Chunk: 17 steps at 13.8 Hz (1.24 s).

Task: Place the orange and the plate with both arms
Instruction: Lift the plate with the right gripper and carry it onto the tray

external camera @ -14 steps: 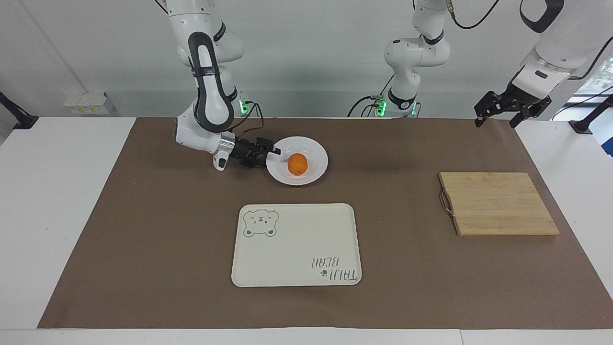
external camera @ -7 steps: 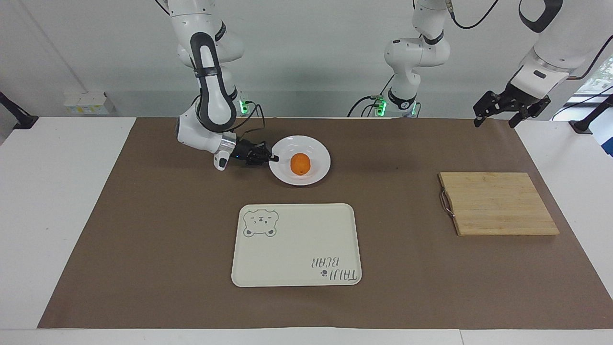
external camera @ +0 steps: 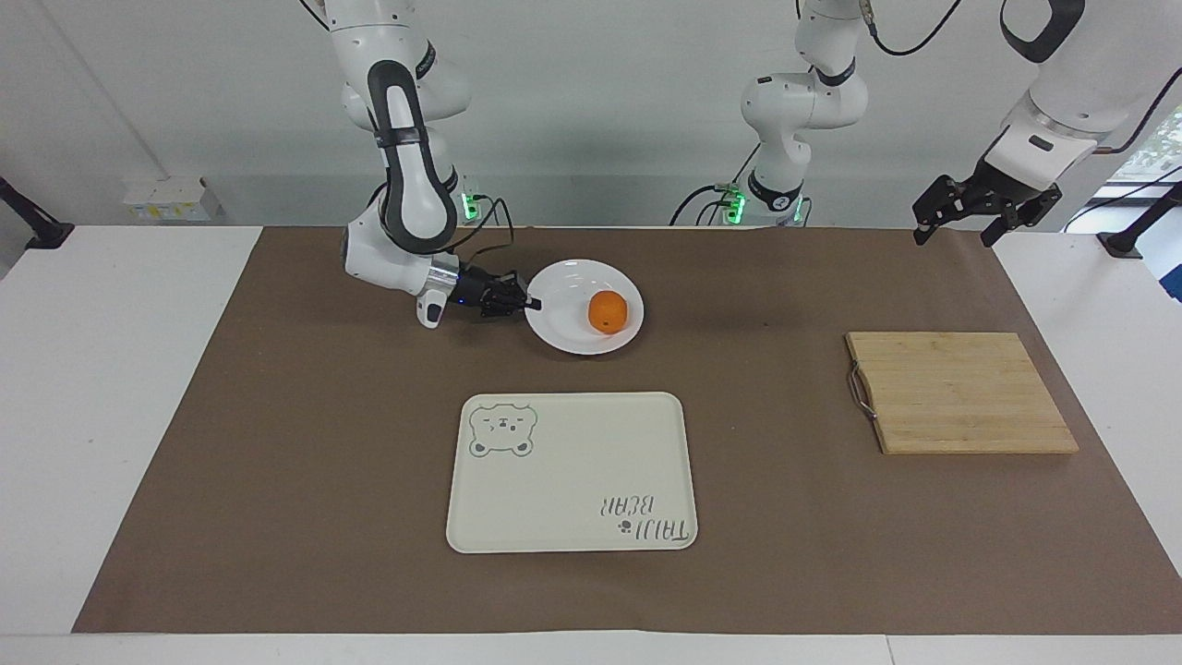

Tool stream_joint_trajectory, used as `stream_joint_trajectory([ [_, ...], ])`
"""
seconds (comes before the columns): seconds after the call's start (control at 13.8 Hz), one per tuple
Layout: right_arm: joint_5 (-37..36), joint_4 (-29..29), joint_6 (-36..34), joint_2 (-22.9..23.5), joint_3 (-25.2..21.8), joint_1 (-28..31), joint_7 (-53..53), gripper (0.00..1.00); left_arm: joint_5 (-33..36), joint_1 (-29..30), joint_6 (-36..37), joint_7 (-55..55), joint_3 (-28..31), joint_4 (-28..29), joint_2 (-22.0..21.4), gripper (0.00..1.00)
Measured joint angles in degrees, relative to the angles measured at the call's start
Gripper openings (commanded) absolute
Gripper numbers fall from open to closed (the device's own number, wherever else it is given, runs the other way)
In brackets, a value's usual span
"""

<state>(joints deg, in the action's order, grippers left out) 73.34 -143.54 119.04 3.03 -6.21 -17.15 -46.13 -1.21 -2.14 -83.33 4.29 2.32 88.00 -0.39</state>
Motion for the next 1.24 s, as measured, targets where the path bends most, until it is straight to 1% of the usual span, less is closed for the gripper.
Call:
stream_joint_trajectory([
  [0.29, 0.8, 2.0, -4.0, 0.2, -0.3, 0.7, 0.0, 0.00, 0.0, 0.0, 0.0, 0.0, 0.0, 0.0, 0.0, 1.00],
  [0.44, 0.9, 3.3, -6.3, 0.4, -0.3, 2.0, 0.0, 0.00, 0.0, 0.0, 0.0, 0.0, 0.0, 0.0, 0.0, 1.00],
  [0.58, 0.9, 6.3, -7.9, 1.5, -0.4, 3.7, 0.2, 0.00, 0.0, 0.0, 0.0, 0.0, 0.0, 0.0, 0.0, 1.00],
  [0.65, 0.9, 8.2, -8.0, 2.5, -0.4, 4.2, 1.2, 0.00, 0.0, 0.0, 0.0, 0.0, 0.0, 0.0, -0.1, 1.00],
  [1.02, -0.1, 21.9, -8.0, 10.4, -0.6, 6.1, 9.9, 0.00, 0.0, 0.0, 0.0, 0.0, 0.0, 0.0, -0.1, 1.00],
  [1.24, -0.9, 29.1, -8.0, 14.0, -0.6, 6.9, 14.5, 0.00, 0.0, 0.0, 0.0, 0.0, 0.0, 0.0, -0.1, 1.00],
])
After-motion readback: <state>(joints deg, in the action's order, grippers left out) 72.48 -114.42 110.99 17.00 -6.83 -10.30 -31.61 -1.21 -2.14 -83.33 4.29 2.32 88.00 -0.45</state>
